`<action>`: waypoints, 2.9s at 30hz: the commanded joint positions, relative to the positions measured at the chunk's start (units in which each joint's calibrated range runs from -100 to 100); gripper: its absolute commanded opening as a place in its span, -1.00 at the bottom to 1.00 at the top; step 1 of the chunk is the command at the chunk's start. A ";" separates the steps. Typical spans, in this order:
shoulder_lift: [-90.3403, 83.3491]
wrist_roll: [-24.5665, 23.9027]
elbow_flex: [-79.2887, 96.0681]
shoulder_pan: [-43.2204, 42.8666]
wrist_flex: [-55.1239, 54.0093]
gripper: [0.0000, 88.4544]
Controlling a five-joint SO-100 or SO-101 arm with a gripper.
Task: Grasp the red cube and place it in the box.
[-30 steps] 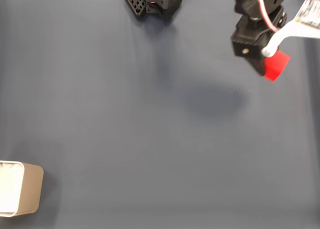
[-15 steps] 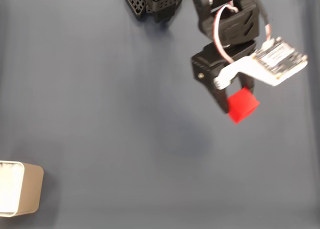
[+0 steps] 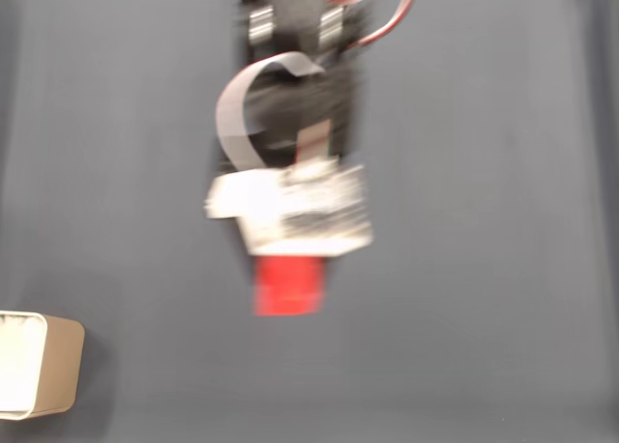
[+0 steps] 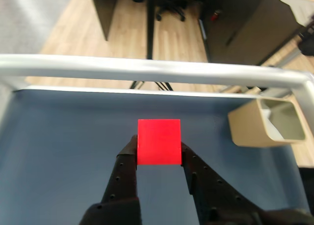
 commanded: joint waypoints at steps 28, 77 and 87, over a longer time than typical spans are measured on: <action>35.43 -1.51 -45.97 22.08 -2.10 -1.00; 60.38 -2.10 -73.71 26.69 -3.25 -1.00; 60.99 -1.81 -73.89 26.41 -3.25 -1.00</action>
